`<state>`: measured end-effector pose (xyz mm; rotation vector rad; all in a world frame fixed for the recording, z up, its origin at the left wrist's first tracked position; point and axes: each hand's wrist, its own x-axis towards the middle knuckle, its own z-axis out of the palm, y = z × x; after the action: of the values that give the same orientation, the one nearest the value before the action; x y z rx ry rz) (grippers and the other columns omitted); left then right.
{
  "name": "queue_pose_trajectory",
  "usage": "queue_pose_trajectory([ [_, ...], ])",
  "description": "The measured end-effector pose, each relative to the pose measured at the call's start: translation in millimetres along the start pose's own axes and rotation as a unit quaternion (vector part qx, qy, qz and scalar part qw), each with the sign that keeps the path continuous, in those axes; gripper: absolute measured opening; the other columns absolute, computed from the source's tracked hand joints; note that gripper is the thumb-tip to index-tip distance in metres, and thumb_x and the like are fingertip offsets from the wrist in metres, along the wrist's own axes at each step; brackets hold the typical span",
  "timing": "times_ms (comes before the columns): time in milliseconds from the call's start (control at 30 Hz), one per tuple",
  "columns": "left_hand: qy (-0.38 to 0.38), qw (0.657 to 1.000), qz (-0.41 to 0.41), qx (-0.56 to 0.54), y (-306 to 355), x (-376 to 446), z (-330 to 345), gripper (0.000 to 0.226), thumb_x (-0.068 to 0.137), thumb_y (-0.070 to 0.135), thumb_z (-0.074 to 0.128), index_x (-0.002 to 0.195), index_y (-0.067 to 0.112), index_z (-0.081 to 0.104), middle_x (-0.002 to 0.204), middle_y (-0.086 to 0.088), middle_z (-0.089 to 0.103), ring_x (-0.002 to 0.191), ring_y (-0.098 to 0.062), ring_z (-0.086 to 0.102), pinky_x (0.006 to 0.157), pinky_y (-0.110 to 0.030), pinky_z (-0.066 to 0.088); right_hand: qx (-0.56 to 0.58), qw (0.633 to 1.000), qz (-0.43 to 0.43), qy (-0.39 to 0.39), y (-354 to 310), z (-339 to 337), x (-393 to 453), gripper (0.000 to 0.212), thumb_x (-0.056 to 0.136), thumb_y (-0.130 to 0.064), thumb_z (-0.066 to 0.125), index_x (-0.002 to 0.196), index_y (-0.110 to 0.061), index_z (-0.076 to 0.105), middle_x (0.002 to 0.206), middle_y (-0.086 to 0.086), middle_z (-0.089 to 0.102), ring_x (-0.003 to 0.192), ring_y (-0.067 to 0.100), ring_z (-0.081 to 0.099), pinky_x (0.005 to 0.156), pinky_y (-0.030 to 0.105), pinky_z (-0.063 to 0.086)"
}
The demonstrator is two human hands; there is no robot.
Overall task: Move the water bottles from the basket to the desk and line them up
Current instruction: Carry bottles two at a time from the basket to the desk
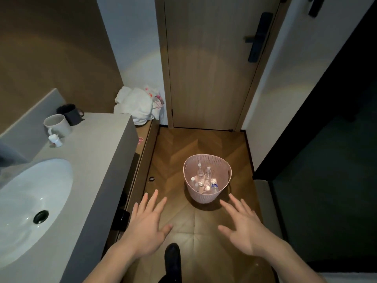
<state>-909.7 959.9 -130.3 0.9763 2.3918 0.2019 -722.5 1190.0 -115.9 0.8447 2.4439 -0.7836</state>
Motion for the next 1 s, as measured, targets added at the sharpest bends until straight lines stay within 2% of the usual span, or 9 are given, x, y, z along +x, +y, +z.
queue_pose_trajectory([
  [200, -0.079, 0.995, 0.026, 0.05, -16, 113, -32, 0.081, 0.104, 0.056, 0.046, 0.167, 0.032, 0.002, 0.172, 0.003, -0.021, 0.158, -0.025, -0.022, 0.129, -0.051, -0.009, 0.055, 0.997, 0.056, -0.019, -4, -28, 74, 0.079, 0.105, -0.056, 0.052, 0.168, -0.043, 0.006, 0.177, -0.011, -0.013, 0.164, 0.025, -0.011, 0.132, 0.053, 0.004],
  [433, -0.112, 0.991, 0.048, 0.056, -2, 232, -53, 0.08, 0.102, 0.053, 0.049, 0.167, 0.027, 0.01, 0.175, 0.0, -0.007, 0.161, -0.026, -0.008, 0.129, -0.047, -0.002, 0.094, 0.992, 0.075, -0.043, 14, -64, 151, 0.076, 0.106, -0.052, 0.054, 0.168, -0.043, 0.011, 0.178, -0.009, -0.008, 0.164, 0.027, -0.009, 0.132, 0.054, 0.006],
  [600, -0.132, 0.99, 0.024, 0.043, 11, 302, -52, 0.079, 0.101, 0.052, 0.051, 0.167, 0.027, 0.015, 0.175, -0.002, 0.0, 0.161, -0.027, 0.001, 0.13, -0.045, 0.003, 0.101, 0.991, 0.066, -0.053, 29, -95, 225, 0.075, 0.105, -0.049, 0.056, 0.168, -0.041, 0.014, 0.178, -0.008, -0.001, 0.164, 0.025, -0.002, 0.132, 0.051, 0.01],
  [800, -0.15, 0.988, -0.026, -0.004, 22, 373, -53, 0.08, 0.101, 0.046, 0.057, 0.167, 0.026, 0.016, 0.175, -0.001, 0.007, 0.16, -0.026, 0.012, 0.129, -0.043, 0.014, 0.087, 0.989, 0.054, -0.11, 56, -115, 322, 0.076, 0.103, -0.047, 0.06, 0.167, -0.04, 0.019, 0.176, -0.006, 0.01, 0.163, 0.025, 0.011, 0.131, 0.047, 0.017],
  [867, -0.155, 0.987, -0.031, -0.02, 24, 398, -48, 0.08, 0.1, 0.043, 0.058, 0.166, 0.025, 0.017, 0.175, 0.001, 0.008, 0.159, -0.025, 0.015, 0.129, -0.042, 0.018, 0.051, 0.991, 0.056, -0.11, 65, -113, 352, 0.072, 0.104, -0.045, 0.059, 0.166, -0.04, 0.023, 0.175, -0.005, 0.018, 0.16, 0.024, 0.021, 0.129, 0.045, 0.025],
  [933, -0.168, 0.984, -0.041, -0.045, 23, 425, -40, 0.079, 0.1, 0.041, 0.059, 0.166, 0.025, 0.019, 0.174, 0.002, 0.008, 0.16, -0.023, 0.014, 0.129, -0.039, 0.018, 0.028, 0.996, 0.033, -0.078, 76, -106, 380, 0.058, 0.104, -0.044, 0.057, 0.158, -0.041, 0.038, 0.165, -0.008, 0.039, 0.148, 0.016, 0.043, 0.119, 0.03, 0.039],
  [1000, -0.164, 0.984, -0.033, -0.066, 22, 453, -29, 0.077, 0.097, 0.039, 0.062, 0.164, 0.025, 0.025, 0.172, 0.004, 0.013, 0.158, -0.022, 0.019, 0.129, -0.034, 0.02, 0.049, 0.994, 0.038, -0.093, 83, -97, 411, 0.044, 0.105, -0.041, 0.054, 0.149, -0.037, 0.047, 0.151, -0.01, 0.052, 0.135, 0.011, 0.055, 0.112, 0.022, 0.043],
])
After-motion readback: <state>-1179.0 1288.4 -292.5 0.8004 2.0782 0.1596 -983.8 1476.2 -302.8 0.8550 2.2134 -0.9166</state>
